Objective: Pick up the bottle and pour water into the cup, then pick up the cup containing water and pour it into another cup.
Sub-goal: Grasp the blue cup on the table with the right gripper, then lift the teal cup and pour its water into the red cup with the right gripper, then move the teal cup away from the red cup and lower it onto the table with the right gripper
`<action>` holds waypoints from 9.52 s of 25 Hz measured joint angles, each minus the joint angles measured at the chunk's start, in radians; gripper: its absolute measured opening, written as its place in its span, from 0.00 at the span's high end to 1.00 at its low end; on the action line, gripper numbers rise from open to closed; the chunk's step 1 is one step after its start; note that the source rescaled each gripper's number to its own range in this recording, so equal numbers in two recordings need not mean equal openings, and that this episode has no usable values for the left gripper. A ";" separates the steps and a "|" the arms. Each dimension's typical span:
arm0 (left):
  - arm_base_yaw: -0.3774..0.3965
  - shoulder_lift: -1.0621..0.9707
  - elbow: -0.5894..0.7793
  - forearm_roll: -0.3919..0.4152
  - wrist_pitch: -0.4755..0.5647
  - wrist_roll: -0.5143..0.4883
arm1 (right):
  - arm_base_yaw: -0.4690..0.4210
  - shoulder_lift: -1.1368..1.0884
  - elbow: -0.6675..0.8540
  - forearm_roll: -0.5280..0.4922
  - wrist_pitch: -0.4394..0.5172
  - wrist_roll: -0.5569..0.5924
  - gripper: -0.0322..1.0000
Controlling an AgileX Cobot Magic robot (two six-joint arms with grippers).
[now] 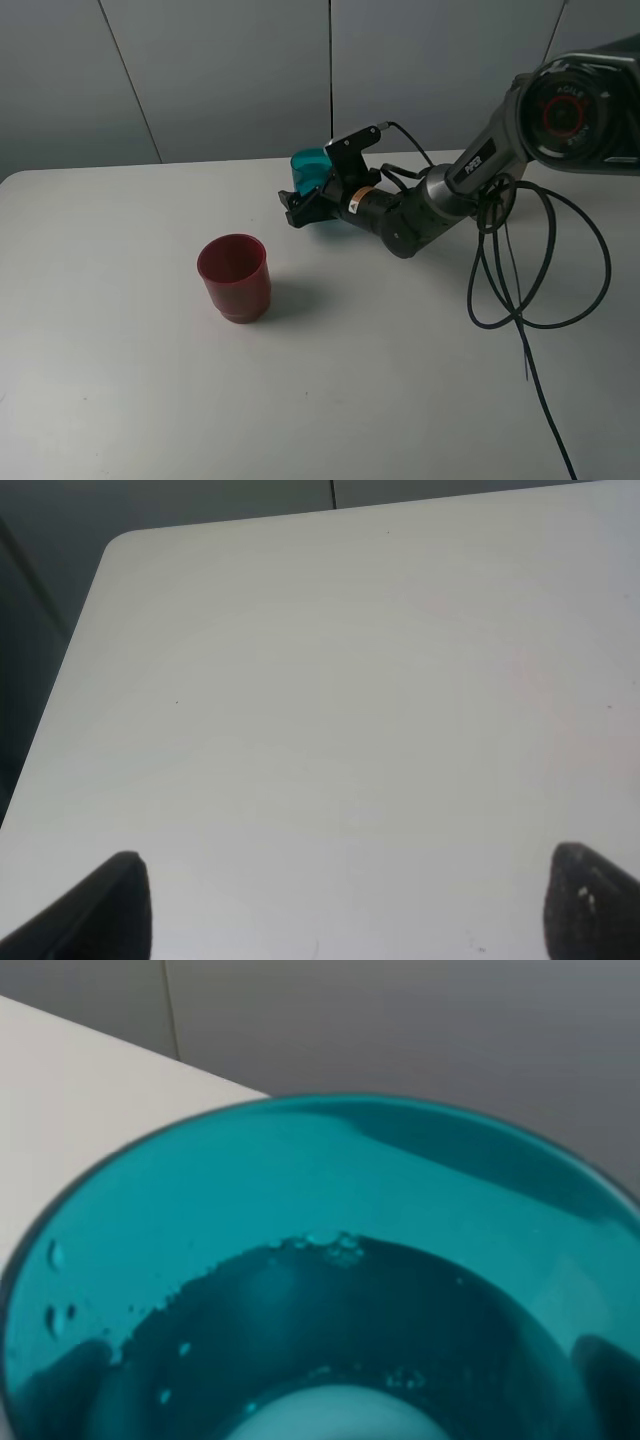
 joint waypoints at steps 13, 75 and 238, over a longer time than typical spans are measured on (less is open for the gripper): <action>0.000 0.000 0.000 0.000 0.000 0.000 | 0.000 0.002 -0.004 -0.008 -0.009 0.000 0.00; 0.000 0.000 0.000 0.000 0.000 0.000 | 0.090 -0.263 0.146 -0.348 0.022 0.032 0.90; 0.000 0.000 0.000 0.002 0.000 0.000 | -0.069 -0.323 0.188 -0.094 0.100 0.044 0.90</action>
